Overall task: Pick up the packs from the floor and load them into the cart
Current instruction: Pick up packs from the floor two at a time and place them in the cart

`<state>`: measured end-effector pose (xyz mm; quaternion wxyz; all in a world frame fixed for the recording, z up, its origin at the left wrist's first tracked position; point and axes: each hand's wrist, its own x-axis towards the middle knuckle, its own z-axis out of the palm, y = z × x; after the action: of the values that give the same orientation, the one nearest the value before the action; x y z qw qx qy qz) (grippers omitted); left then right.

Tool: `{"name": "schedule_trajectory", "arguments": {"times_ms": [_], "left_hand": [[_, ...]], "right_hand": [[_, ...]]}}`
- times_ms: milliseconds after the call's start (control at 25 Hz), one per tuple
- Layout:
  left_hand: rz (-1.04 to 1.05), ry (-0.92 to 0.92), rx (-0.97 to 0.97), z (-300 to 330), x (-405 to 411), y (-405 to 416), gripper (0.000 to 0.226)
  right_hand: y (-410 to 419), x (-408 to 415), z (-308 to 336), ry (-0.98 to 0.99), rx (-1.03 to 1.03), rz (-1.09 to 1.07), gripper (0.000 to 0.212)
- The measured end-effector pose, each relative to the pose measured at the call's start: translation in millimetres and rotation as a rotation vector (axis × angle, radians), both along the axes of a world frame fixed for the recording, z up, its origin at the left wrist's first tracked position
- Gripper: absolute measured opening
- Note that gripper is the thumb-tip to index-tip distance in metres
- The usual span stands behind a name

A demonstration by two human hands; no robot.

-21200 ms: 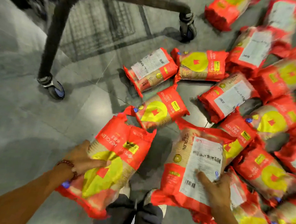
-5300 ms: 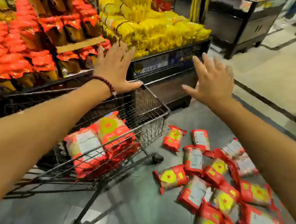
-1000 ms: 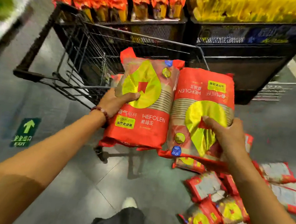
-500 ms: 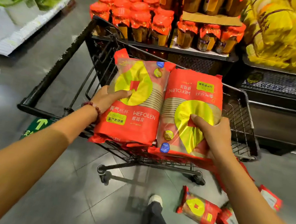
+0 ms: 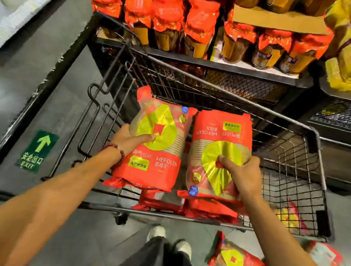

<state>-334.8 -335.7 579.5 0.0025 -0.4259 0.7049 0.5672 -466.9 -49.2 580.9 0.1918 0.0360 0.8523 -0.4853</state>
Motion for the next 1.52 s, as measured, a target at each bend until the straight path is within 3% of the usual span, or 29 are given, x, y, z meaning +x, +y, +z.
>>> {"name": "schedule_trajectory", "arguments": {"times_ms": [40,160,280,400,560,840,920,1000,1080,1160,1320,1520], "left_hand": [[0.007,-0.034,0.026,-5,-1,4,0.086],[0.084,-0.069,0.092,-27,0,27,0.049],[0.067,-0.160,0.065,-41,-4,51,0.070],[0.010,-0.207,0.012,-58,-2,62,0.070],[-0.013,-0.305,-0.039,-72,7,70,0.075],[-0.144,-0.447,0.035,-85,7,54,0.087],[-0.328,-0.496,-0.177,-69,-1,48,0.091],[-0.538,-0.440,-0.601,-37,-23,39,0.100],[-0.645,-0.304,-0.977,16,-57,32,0.101],[-0.686,-0.240,-1.213,75,-89,28,0.100],[-0.740,-0.204,-1.400,149,-120,22,0.099],[-0.703,0.034,-1.513,210,-149,39,0.099]], "right_hand": [[-1,-2,-8,-0.028,0.021,-0.019,0.061],[6,0,-25,-0.070,0.073,-0.031,0.063],[22,-2,-34,-0.122,0.111,-0.046,0.067],[32,2,-42,-0.147,0.160,-0.025,0.058],[34,9,-61,-0.218,0.216,0.050,0.062],[33,1,-64,-0.306,0.309,0.172,0.058],[30,-5,-55,-0.210,0.543,0.365,0.073],[22,-21,-34,0.130,0.777,0.542,0.086],[8,-44,4,0.480,0.827,0.603,0.086],[-6,-65,46,0.636,0.838,0.582,0.082],[-24,-86,108,0.793,0.924,0.538,0.079],[-17,-89,175,0.935,0.911,0.337,0.080]]}}
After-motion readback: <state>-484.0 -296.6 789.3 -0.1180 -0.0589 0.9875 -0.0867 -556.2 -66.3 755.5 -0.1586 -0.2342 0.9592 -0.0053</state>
